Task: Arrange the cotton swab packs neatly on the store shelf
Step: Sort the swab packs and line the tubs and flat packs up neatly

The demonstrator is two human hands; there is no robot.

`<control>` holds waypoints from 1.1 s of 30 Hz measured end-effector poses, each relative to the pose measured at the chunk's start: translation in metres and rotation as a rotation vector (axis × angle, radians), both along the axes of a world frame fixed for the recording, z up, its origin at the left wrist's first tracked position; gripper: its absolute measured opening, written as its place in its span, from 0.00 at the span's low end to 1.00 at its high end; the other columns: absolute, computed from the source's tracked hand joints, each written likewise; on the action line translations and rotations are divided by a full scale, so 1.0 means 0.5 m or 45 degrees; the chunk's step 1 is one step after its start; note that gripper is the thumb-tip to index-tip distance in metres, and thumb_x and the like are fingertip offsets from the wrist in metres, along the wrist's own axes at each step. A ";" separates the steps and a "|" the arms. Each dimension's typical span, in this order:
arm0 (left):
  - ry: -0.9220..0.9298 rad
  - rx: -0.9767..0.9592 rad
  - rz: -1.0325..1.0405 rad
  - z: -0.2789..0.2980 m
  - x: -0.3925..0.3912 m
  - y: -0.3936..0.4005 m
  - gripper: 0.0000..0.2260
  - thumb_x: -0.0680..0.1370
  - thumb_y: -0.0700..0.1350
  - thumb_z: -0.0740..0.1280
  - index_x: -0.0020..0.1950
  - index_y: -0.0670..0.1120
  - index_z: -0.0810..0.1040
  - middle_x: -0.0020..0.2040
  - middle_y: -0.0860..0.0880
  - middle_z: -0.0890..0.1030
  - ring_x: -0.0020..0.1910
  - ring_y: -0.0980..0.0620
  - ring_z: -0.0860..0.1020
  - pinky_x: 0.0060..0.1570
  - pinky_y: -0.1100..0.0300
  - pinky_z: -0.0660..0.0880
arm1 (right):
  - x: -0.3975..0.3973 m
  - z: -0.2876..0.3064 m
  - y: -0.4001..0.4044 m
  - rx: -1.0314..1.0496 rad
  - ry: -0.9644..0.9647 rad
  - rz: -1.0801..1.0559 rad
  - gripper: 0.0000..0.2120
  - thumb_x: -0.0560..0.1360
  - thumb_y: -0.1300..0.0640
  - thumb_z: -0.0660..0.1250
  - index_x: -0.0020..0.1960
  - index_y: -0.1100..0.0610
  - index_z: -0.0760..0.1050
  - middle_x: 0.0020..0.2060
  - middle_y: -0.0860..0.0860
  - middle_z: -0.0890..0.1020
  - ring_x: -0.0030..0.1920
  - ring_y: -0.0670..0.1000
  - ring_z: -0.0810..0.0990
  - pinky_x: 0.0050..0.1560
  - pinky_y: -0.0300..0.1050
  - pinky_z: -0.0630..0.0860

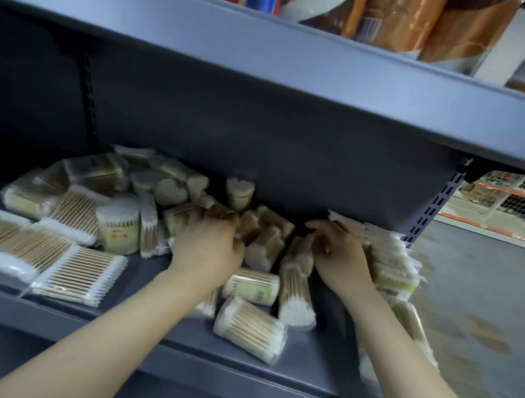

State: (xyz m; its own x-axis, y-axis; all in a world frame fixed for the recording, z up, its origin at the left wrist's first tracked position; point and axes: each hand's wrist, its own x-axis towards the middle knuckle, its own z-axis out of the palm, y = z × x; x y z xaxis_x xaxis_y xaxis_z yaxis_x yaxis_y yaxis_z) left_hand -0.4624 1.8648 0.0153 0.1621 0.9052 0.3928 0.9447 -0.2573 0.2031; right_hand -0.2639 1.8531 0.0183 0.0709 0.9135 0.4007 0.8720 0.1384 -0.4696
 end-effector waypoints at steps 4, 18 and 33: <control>-0.038 0.010 0.113 -0.007 -0.088 -0.004 0.14 0.74 0.48 0.62 0.58 0.51 0.78 0.59 0.45 0.76 0.58 0.41 0.70 0.53 0.53 0.63 | -0.072 -0.002 0.004 -0.039 -0.003 0.066 0.13 0.72 0.64 0.62 0.53 0.54 0.78 0.48 0.49 0.78 0.50 0.47 0.73 0.43 0.35 0.62; -0.283 0.111 0.047 -0.045 -0.228 0.004 0.15 0.68 0.47 0.59 0.47 0.46 0.81 0.51 0.42 0.79 0.49 0.37 0.75 0.51 0.46 0.68 | -0.188 0.027 0.006 -0.139 -0.018 0.132 0.10 0.74 0.59 0.63 0.54 0.53 0.78 0.46 0.45 0.75 0.47 0.46 0.74 0.41 0.35 0.63; -0.244 0.156 -0.177 -0.060 -0.205 -0.041 0.14 0.70 0.54 0.58 0.39 0.50 0.81 0.43 0.51 0.78 0.44 0.46 0.75 0.44 0.55 0.63 | -0.218 0.007 0.045 -0.324 -0.005 0.165 0.11 0.74 0.55 0.61 0.54 0.50 0.78 0.52 0.46 0.80 0.52 0.46 0.77 0.52 0.40 0.71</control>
